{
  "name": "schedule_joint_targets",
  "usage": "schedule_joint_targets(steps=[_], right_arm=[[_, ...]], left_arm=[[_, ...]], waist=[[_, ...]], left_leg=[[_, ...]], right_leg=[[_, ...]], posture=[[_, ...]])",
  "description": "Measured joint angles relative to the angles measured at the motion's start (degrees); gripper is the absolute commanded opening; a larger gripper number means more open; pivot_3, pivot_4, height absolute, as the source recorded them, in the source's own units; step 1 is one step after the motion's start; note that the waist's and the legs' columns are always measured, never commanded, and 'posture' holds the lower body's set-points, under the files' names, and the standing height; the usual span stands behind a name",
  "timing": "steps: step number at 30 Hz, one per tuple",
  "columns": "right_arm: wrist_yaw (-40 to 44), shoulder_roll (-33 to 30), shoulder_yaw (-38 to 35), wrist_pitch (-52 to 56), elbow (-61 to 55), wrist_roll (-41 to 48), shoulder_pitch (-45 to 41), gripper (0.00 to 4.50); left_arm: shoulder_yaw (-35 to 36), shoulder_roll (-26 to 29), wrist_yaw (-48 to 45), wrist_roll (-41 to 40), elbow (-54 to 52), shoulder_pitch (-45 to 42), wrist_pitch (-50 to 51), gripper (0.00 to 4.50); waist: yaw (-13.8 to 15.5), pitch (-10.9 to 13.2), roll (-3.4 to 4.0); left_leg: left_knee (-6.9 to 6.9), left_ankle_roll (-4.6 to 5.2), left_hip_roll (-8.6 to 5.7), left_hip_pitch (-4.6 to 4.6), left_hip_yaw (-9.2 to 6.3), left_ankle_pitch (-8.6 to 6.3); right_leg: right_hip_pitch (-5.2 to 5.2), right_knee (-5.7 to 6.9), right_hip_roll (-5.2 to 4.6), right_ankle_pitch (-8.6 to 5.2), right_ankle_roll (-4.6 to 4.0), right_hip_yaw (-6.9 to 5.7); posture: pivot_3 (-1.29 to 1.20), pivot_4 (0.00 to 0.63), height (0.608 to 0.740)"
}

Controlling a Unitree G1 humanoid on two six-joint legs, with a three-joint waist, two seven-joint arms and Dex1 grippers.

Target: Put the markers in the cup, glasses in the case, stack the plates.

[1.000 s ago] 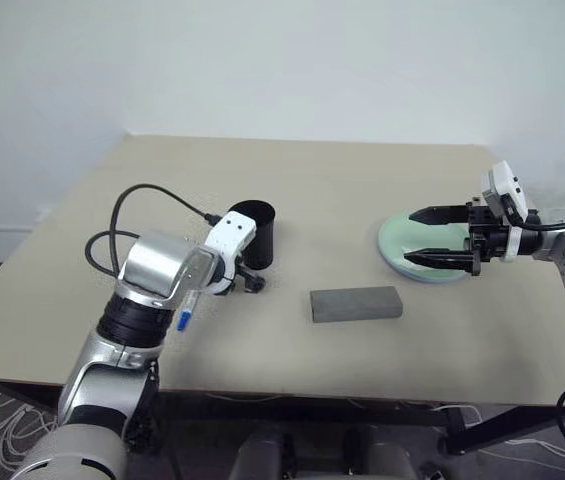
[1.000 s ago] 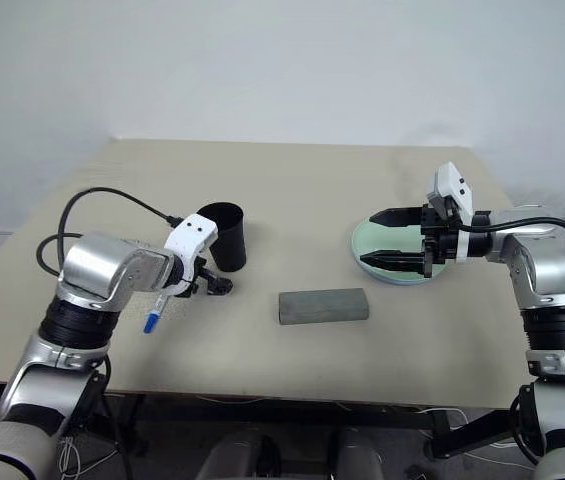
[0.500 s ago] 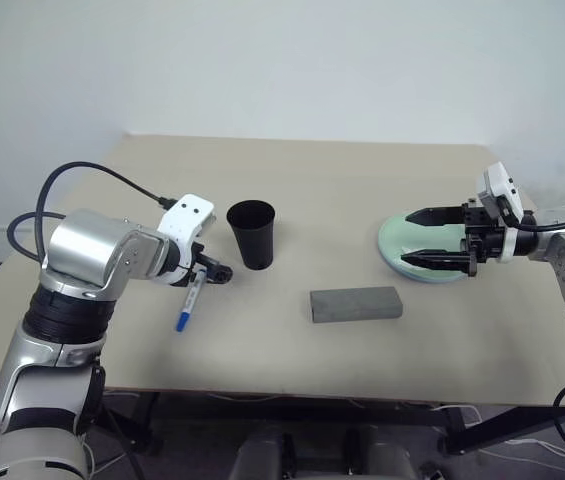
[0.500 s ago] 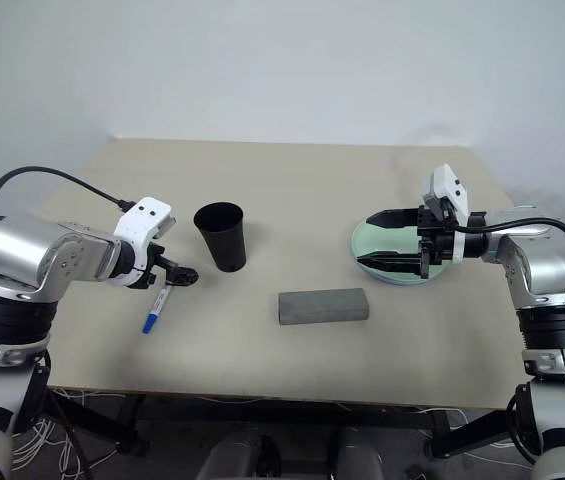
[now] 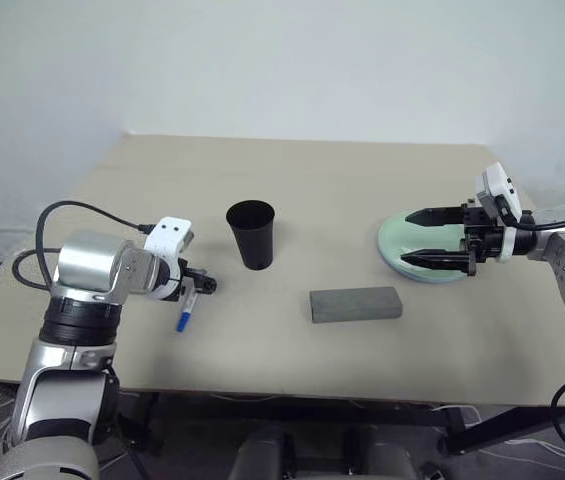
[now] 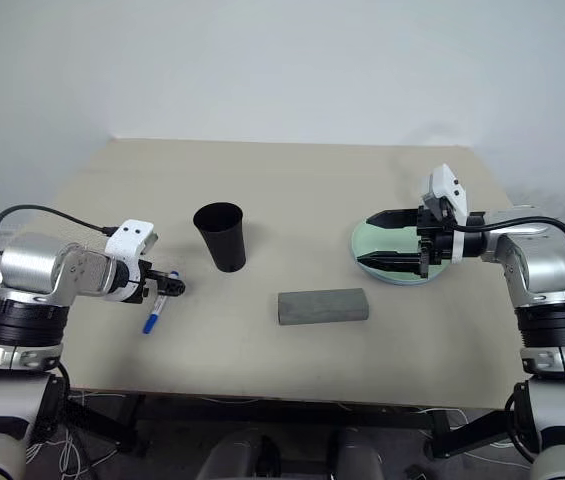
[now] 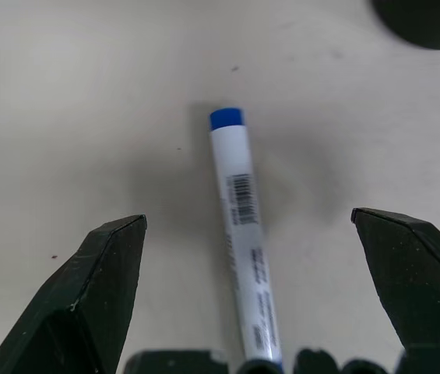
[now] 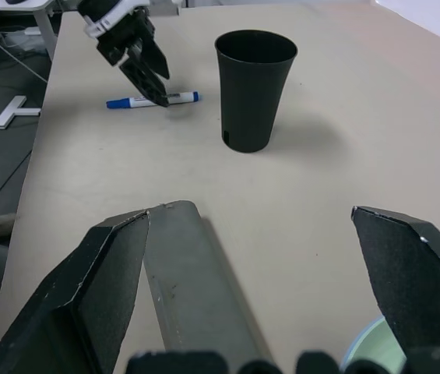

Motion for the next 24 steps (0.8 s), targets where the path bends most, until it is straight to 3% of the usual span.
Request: schedule_joint_targets(steps=[24], right_arm=[[-0.6, 1.4, 0.1, -1.0, 0.1, -0.1, -0.5, 4.5]], left_arm=[[-7.4, -0.8, -4.1, 5.9, 15.8, -7.7, -7.4, 4.49]], waist=[[0.0, 0.0, -0.01]], left_leg=[[-0.01, -0.06, 0.01, 0.02, -0.01, 0.03]], right_leg=[[-0.02, 0.04, -0.01, 0.05, -0.07, -0.02]], posture=[[0.0, 0.0, 0.727]])
